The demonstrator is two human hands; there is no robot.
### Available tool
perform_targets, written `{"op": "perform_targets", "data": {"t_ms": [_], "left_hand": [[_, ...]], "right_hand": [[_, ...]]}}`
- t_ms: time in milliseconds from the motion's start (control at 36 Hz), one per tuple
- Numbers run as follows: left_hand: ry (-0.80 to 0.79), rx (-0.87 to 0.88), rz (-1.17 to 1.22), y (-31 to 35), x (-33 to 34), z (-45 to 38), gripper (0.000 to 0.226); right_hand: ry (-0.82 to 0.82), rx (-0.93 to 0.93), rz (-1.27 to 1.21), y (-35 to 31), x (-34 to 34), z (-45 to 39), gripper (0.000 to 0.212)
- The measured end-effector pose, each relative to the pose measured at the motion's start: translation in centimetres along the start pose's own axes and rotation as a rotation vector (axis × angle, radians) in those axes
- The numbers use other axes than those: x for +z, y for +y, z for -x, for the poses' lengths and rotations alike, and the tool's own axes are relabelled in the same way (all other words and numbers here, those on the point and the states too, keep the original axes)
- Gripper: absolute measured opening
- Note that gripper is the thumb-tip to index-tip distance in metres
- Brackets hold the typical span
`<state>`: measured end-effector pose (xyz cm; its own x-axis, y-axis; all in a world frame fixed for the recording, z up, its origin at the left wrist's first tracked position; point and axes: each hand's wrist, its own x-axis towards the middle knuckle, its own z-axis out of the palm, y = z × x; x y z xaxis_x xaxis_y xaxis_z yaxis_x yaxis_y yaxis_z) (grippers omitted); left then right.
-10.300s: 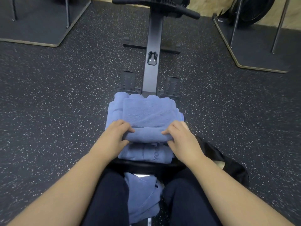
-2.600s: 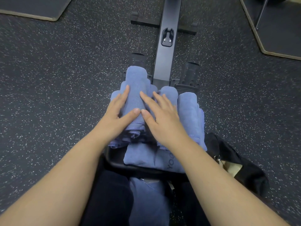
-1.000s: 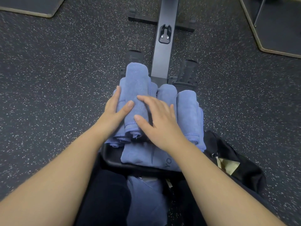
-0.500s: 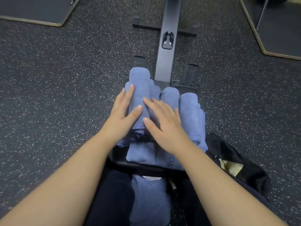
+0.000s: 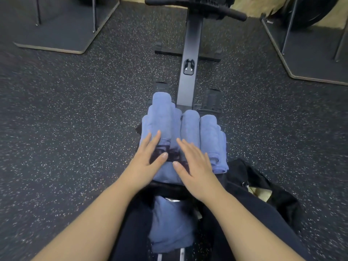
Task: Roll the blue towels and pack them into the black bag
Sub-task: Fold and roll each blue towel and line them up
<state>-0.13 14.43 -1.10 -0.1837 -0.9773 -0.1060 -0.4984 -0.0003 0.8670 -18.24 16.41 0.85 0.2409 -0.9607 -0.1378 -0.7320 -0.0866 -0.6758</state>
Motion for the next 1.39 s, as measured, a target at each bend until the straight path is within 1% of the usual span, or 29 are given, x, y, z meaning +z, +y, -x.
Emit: {"op": "perform_targets", "data": {"t_ms": [56, 111, 167, 278, 361, 472, 611, 722, 778, 861, 944, 1028, 1167, 1222, 1278, 1333, 1389], "left_hand": [[-0.006, -0.008, -0.028, 0.1, 0.3, 1.0, 0.068], [-0.018, -0.015, -0.048, 0.0, 0.7, 1.9, 0.068], [-0.035, -0.011, -0.064, -0.1, 1.1, 2.8, 0.066], [-0.088, -0.014, -0.094, -0.7, 2.1, 4.7, 0.064], [-0.151, -0.006, -0.126, -1.4, 2.8, 5.7, 0.06], [-0.228, -0.042, -0.127, -1.5, 3.5, 7.1, 0.056], [-0.335, -0.034, -0.285, -2.3, 4.0, 8.2, 0.054], [-0.526, -0.072, -0.543, -3.6, 4.5, 8.8, 0.059], [-0.598, -0.089, -0.639, -4.4, 4.8, 9.0, 0.061], [-0.661, -0.088, -0.696, -5.1, 5.3, 9.1, 0.059], [-0.673, -0.065, -0.68, -5.5, 6.5, 9.2, 0.048], [-0.684, -0.074, -0.638, -6.0, 8.0, 9.3, 0.037], [-0.677, -0.088, -0.658, -6.5, 9.7, 9.4, 0.041], [-0.679, -0.108, -0.695, -6.3, 9.9, 9.4, 0.04], [-0.681, -0.119, -0.724, -5.8, 10.0, 9.4, 0.037], [-0.68, -0.119, -0.717, -5.3, 9.7, 9.3, 0.032], [-0.685, -0.106, -0.686, -4.9, 9.2, 9.3, 0.029]], "right_hand": [[-0.019, 0.001, 0.027, 0.2, 0.2, 1.1, 0.06], [-0.054, 0.016, 0.058, 0.5, 0.5, 2.1, 0.069], [-0.104, 0.031, 0.103, 1.0, 1.0, 3.1, 0.073], [-0.204, 0.048, 0.209, 1.9, 1.5, 5.2, 0.064], [-0.245, 0.054, 0.277, 2.6, 1.9, 6.9, 0.064], [-0.409, 0.077, 0.362, 3.5, 2.5, 9.0, 0.063], [-0.536, 0.051, 0.464, 4.7, 3.1, 10.2, 0.064], [-0.595, 0.055, 0.481, 5.8, 3.9, 10.2, 0.062], [-0.615, 0.045, 0.488, 6.2, 4.3, 10.0, 0.062], [-0.654, 0.021, 0.501, 7.0, 5.2, 9.8, 0.06], [-0.7, -0.017, 0.537, 7.6, 5.9, 9.6, 0.058], [-0.693, -0.049, 0.6, 7.4, 6.1, 9.3, 0.05], [-0.615, -0.09, 0.724, 6.9, 6.6, 8.4, 0.035], [-0.607, -0.1, 0.701, 6.7, 6.9, 8.4, 0.031], [-0.526, -0.128, 0.659, 6.8, 7.1, 8.3, 0.018], [-0.49, -0.119, 0.614, 7.1, 6.9, 8.3, 0.019], [-0.495, -0.136, 0.519, 6.9, 6.2, 8.2, 0.011]]}}
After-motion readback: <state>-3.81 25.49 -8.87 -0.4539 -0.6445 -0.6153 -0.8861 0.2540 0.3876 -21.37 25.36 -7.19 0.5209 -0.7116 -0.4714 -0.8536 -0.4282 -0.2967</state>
